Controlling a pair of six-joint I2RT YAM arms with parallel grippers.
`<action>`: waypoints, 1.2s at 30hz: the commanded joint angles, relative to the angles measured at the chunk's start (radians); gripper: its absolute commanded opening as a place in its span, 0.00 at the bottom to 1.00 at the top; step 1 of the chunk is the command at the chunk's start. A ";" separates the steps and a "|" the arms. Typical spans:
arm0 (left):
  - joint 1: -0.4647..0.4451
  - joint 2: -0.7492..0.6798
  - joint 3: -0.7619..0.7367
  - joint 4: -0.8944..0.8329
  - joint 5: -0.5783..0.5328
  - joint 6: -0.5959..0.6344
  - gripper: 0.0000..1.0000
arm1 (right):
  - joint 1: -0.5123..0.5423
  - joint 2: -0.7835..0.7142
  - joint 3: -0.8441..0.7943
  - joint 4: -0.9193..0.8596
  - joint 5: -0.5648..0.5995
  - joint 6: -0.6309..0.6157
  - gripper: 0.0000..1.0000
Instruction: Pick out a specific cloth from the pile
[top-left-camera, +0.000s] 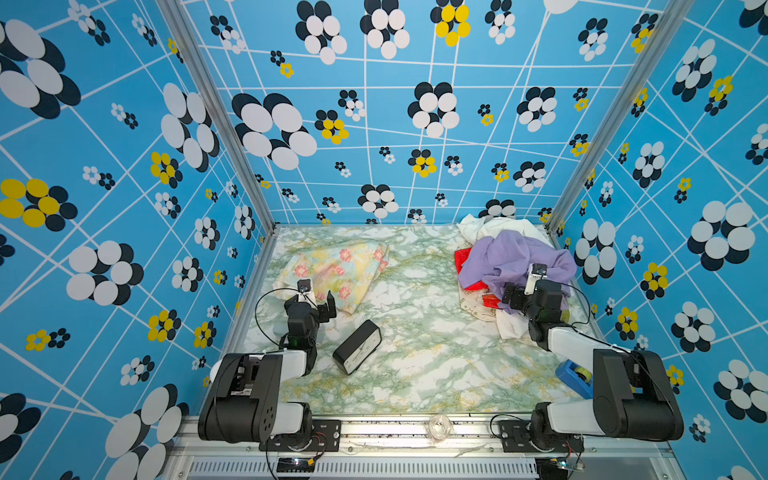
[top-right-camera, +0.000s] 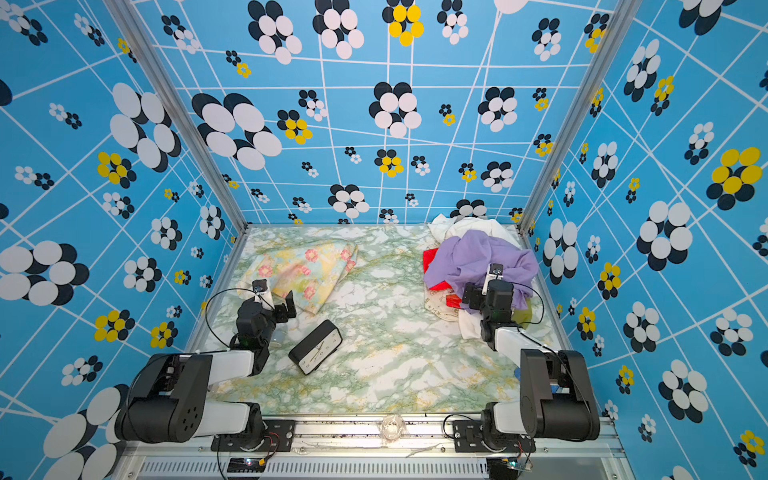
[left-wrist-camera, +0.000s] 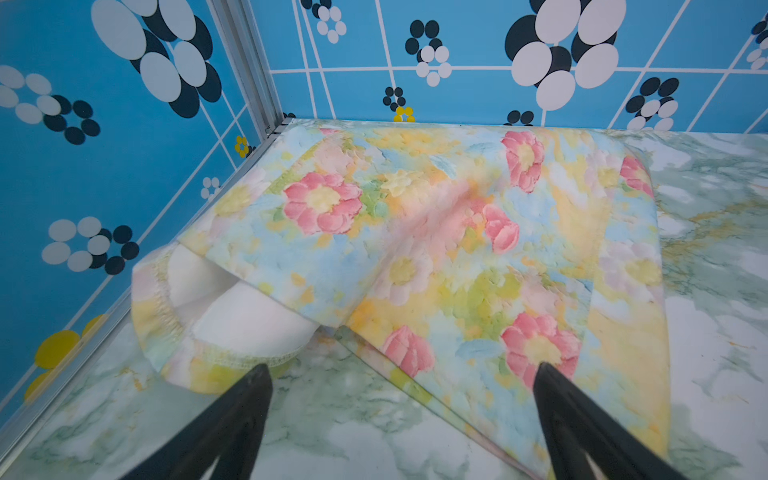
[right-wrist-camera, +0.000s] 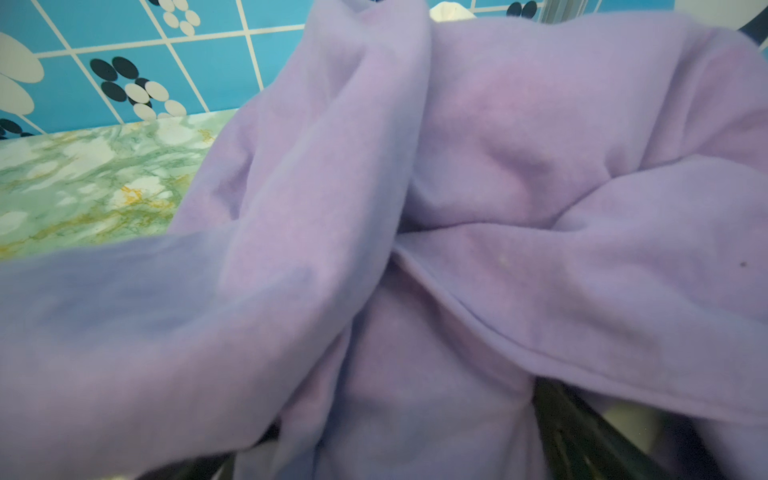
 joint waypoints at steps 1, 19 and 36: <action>0.011 0.031 -0.020 0.141 0.041 0.014 0.99 | -0.008 0.031 -0.034 0.137 -0.018 0.017 0.99; 0.031 0.146 0.057 0.103 0.041 -0.018 0.99 | -0.006 0.139 -0.119 0.381 -0.082 -0.017 0.99; 0.030 0.143 0.114 -0.004 0.053 -0.011 0.99 | 0.010 0.135 -0.103 0.345 -0.061 -0.029 0.99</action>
